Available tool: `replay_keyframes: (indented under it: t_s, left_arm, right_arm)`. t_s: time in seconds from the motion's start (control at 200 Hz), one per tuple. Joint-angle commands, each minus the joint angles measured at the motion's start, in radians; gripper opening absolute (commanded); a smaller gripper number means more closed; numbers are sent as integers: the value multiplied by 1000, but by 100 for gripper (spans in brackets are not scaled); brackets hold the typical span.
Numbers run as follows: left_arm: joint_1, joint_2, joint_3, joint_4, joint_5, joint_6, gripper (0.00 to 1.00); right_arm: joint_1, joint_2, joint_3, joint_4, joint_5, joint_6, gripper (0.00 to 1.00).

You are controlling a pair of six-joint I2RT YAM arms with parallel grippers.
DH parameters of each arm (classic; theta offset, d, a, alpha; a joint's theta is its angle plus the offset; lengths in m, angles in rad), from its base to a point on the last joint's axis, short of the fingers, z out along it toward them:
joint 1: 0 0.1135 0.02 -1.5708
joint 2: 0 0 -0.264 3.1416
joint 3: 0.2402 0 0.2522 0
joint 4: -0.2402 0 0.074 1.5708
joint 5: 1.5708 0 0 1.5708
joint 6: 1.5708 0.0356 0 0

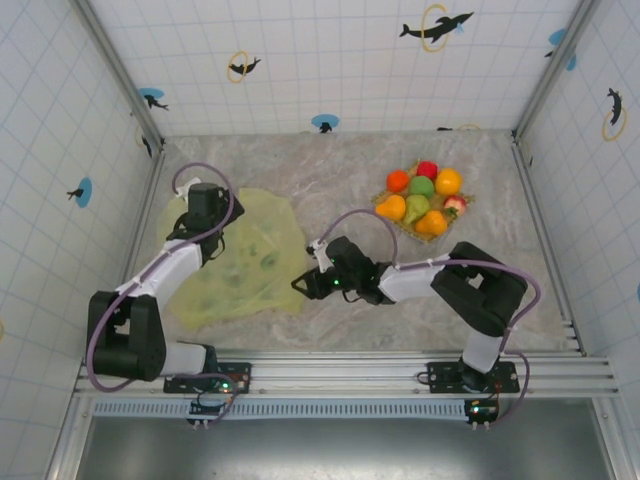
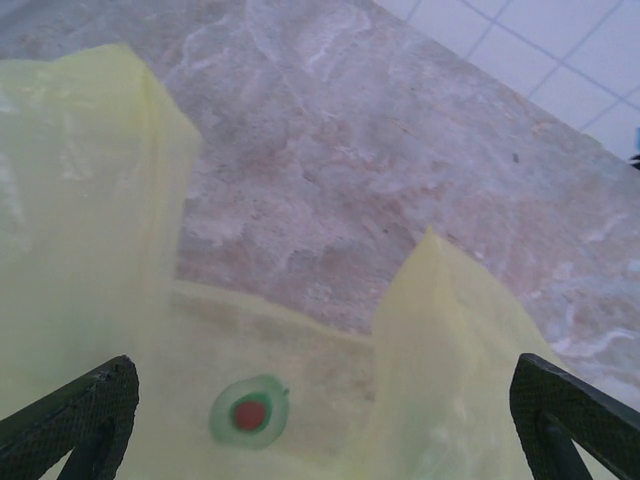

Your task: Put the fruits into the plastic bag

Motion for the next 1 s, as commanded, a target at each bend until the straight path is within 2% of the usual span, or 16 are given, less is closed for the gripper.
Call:
replay_keyframes:
  t_s: [0.0, 0.295, 0.49, 0.696, 0.821, 0.906, 0.996]
  left_arm:
    - [3, 14, 32, -82, -129, 50, 98]
    - [21, -24, 81, -117, -418, 155, 98]
    - [138, 85, 159, -130, -376, 149, 98]
    - [173, 272, 275, -177, -249, 156, 98]
    - [173, 362, 326, -212, -239, 181, 97]
    - [174, 403, 333, -221, -278, 204, 90]
    - [174, 427, 328, -219, -295, 218, 67]
  right_arm:
    - [-14, -64, -37, 70, 30, -44, 64]
    - [-61, -84, -60, 89, 79, -55, 71]
    - [-72, -77, -65, 115, 50, -51, 72]
    - [-92, -116, -107, 120, 54, -59, 73]
    - [-113, -146, -138, 119, 73, -58, 73]
    - [-127, -156, -152, 115, 76, -53, 73]
    - [-136, -160, -163, 115, 85, -47, 73]
